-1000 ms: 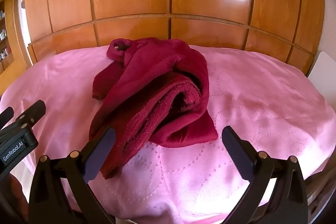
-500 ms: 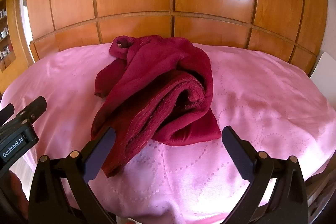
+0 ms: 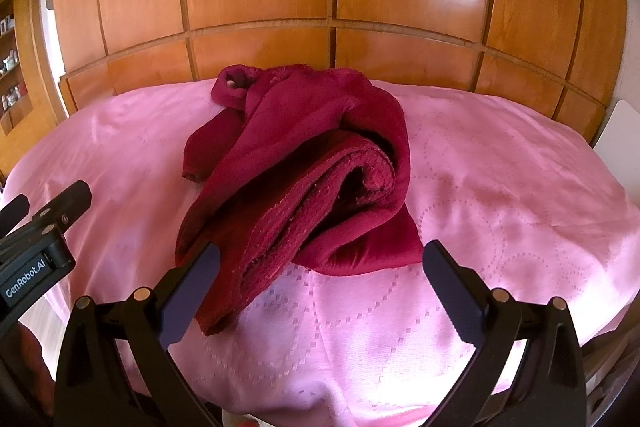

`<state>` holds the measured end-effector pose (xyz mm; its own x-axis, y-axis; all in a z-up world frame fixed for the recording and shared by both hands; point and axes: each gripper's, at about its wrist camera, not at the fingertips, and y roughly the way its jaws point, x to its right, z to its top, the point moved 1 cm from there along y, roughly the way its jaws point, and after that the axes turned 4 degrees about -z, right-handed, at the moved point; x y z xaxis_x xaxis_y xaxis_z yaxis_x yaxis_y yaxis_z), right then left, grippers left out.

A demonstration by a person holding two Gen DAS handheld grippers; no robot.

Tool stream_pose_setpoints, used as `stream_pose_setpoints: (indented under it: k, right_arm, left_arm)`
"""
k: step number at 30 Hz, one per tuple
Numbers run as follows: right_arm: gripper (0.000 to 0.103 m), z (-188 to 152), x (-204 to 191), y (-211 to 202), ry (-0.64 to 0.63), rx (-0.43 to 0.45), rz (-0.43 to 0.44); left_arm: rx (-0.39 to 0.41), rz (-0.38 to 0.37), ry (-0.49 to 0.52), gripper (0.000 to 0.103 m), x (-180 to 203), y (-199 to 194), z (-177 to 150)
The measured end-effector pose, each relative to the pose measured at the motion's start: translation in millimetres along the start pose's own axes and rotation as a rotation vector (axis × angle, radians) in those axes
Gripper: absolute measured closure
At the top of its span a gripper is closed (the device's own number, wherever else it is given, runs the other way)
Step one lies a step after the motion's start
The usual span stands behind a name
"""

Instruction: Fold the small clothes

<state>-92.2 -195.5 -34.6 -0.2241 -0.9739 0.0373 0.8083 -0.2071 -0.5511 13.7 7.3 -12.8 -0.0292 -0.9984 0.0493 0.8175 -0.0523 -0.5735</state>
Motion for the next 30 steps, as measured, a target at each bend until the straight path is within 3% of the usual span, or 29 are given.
stream_pose_setpoints:
  k: [30]
  right_arm:
    - [0.002,-3,1,19,-0.002,-0.047,0.06]
  left_arm:
    - [-0.048,0.027,0.014,0.004,-3,13,-3]
